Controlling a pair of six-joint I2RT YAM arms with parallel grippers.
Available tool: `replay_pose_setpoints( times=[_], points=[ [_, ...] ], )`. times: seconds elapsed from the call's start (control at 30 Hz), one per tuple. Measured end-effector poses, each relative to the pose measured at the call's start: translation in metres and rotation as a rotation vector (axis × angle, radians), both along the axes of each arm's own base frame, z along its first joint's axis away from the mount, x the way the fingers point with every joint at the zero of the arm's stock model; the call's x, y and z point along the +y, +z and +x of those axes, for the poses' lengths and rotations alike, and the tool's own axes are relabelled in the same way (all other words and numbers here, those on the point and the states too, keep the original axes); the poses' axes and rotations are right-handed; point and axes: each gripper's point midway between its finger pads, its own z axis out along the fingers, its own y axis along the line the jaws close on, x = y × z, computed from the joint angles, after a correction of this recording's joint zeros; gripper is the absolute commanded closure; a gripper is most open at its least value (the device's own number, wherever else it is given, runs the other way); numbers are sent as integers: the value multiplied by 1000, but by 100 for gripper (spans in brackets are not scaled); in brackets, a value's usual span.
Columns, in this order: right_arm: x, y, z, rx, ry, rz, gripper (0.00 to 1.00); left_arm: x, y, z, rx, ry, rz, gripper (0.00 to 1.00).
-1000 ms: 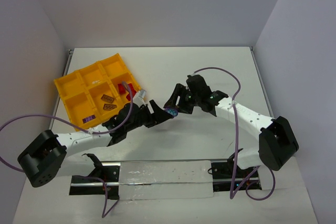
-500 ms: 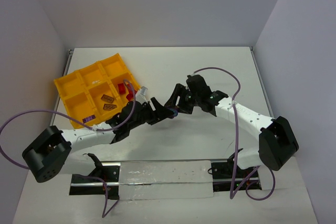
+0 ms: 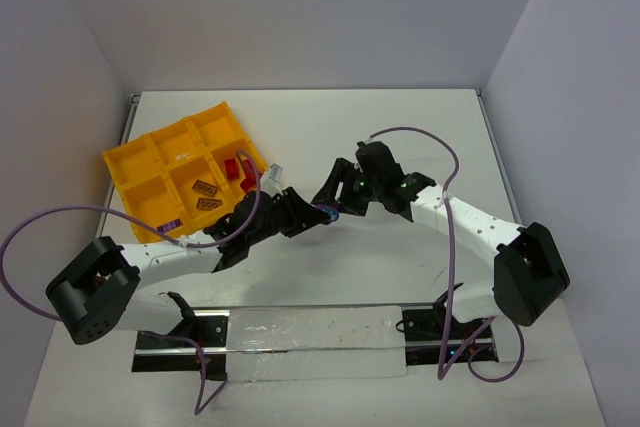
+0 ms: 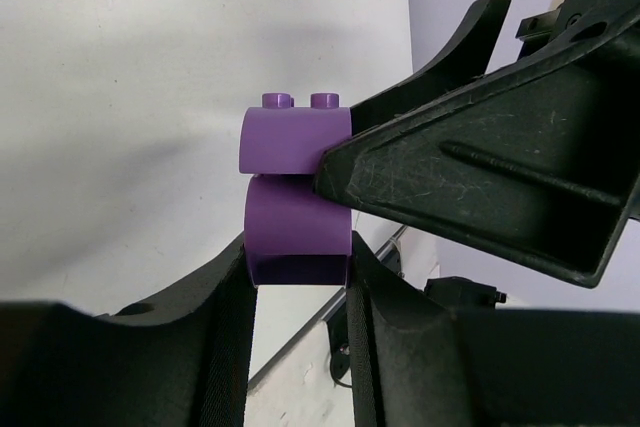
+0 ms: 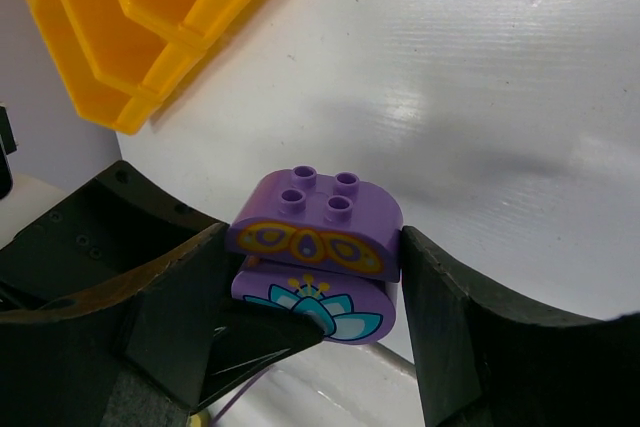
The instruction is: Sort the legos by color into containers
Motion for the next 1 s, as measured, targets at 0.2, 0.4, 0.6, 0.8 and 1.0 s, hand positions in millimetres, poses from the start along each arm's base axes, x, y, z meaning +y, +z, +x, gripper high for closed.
replay_pose_setpoints(
  times=[0.2,0.4,0.6,0.8,1.0],
  points=[
    [5,4,-5,1,41,21,13,8,5,-8,-17,-9,-4,100],
    [12,23,-7,-41,118,44,12,22,31,-26,-98,-58,-34,100],
    [7,45,-13,-121,202,61,12,34,53,-44,-179,-140,-39,100],
    [-6,78,-19,-274,278,79,13,43,34,-58,-145,-237,54,100],
    [-22,73,-9,-290,243,46,12,52,22,-46,-107,-210,126,100]
  ],
)
